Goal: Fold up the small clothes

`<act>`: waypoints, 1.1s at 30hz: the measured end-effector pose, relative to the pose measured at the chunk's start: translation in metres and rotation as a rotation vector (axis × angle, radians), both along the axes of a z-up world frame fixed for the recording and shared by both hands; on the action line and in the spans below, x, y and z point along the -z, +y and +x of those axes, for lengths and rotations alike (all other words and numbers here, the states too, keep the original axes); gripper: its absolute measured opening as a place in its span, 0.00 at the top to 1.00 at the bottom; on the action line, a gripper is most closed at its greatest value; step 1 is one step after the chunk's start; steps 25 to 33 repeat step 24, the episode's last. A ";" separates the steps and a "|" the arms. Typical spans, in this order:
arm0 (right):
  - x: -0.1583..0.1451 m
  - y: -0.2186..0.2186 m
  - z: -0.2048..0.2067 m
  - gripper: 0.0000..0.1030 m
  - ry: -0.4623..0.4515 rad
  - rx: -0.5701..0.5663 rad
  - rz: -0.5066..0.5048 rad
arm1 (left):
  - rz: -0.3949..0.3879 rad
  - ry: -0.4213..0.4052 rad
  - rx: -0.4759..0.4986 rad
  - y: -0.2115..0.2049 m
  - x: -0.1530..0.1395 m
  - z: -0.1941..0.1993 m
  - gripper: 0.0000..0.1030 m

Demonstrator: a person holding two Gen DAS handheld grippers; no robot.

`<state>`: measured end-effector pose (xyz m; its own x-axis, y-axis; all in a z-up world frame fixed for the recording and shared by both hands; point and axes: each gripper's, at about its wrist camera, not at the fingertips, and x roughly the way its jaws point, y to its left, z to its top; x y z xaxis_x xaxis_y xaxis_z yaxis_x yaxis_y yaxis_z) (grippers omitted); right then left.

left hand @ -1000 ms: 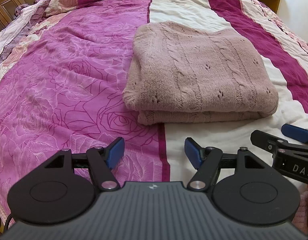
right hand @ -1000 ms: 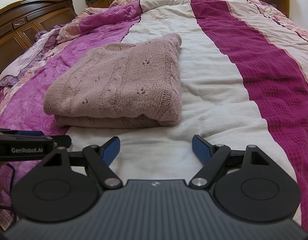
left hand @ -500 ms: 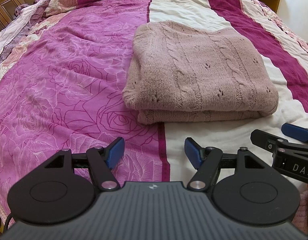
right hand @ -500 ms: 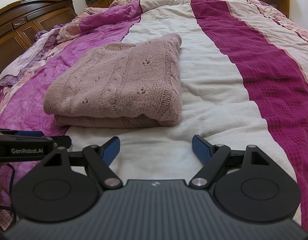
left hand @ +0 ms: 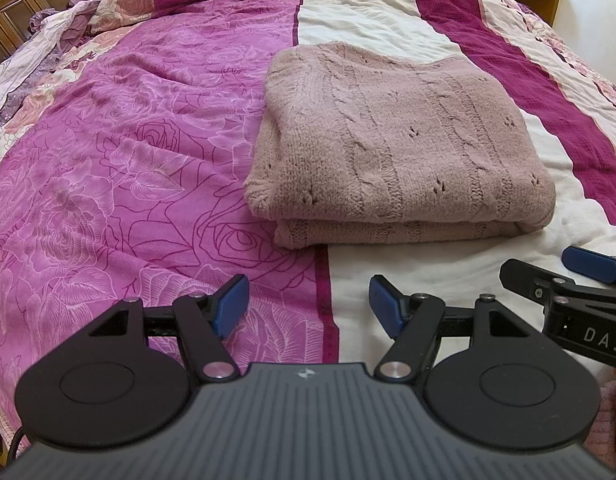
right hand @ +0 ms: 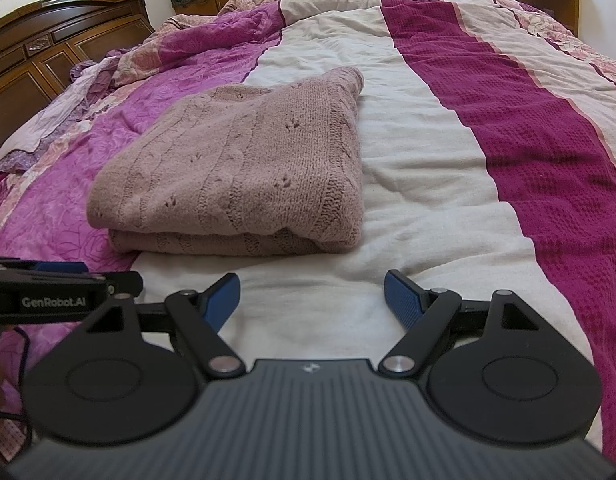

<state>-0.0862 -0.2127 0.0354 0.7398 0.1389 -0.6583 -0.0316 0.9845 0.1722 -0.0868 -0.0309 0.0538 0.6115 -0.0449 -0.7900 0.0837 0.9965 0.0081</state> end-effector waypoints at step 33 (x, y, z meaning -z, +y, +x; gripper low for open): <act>0.001 0.001 0.000 0.22 0.000 -0.002 -0.005 | -0.010 0.003 -0.005 -0.001 -0.001 -0.001 0.29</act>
